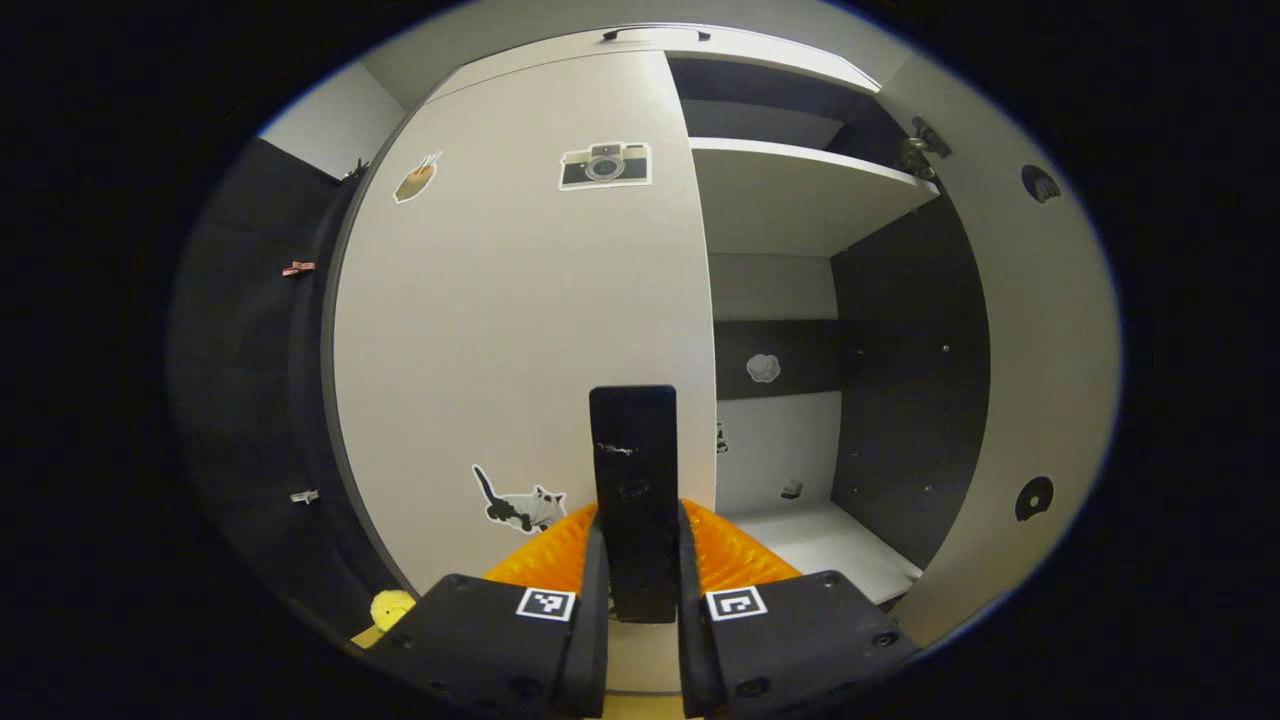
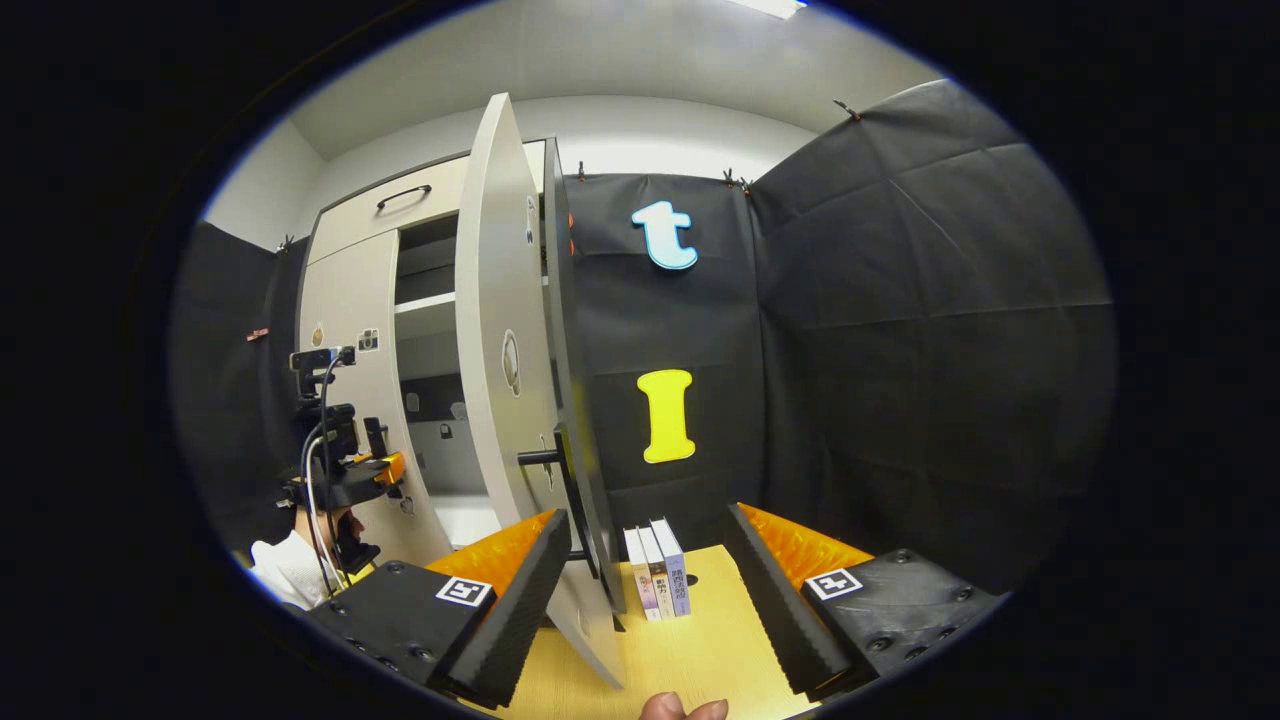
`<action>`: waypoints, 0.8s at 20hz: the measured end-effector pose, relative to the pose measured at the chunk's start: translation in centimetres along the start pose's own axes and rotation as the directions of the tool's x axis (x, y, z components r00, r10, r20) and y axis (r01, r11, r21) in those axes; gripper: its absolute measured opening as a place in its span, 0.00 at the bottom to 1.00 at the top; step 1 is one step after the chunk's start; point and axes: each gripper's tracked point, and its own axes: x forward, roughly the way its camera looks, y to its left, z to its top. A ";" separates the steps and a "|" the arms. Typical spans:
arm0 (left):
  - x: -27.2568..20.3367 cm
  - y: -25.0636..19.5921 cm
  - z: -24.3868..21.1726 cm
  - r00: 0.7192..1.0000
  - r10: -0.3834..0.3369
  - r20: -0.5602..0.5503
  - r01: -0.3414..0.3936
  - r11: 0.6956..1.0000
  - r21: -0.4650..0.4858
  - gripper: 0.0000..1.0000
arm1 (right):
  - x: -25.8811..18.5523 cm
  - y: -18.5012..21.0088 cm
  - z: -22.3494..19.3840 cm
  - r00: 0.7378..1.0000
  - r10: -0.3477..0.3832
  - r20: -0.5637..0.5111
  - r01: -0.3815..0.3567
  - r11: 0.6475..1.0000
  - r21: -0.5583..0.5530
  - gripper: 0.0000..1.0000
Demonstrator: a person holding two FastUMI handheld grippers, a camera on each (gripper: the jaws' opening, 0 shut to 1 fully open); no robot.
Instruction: Open the right door of the double-door shoe cabinet with the right hand, and open the left door with the left hand.
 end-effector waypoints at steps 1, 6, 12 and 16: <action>-0.1 -0.1 0.1 1.000 -0.008 0.005 0.008 1.000 -0.019 0.30 | -0.1 0.1 0.1 1.000 0.003 0.001 -0.003 1.000 -0.003 0.98; -1.7 0.4 0.0 0.998 -0.054 -0.018 0.053 0.998 -0.037 0.23 | -0.7 0.4 0.8 1.000 -0.009 0.027 0.009 1.000 0.005 0.98; -8.1 2.8 -0.5 0.994 -0.102 -0.029 0.100 0.994 -0.052 0.22 | -2.0 2.8 0.9 0.999 0.008 0.044 -0.008 1.000 0.005 0.98; -11.0 4.8 -0.5 0.992 -0.122 -0.035 0.120 0.991 -0.052 0.21 | -2.5 5.1 1.1 0.998 0.029 0.059 -0.029 1.000 -0.009 0.98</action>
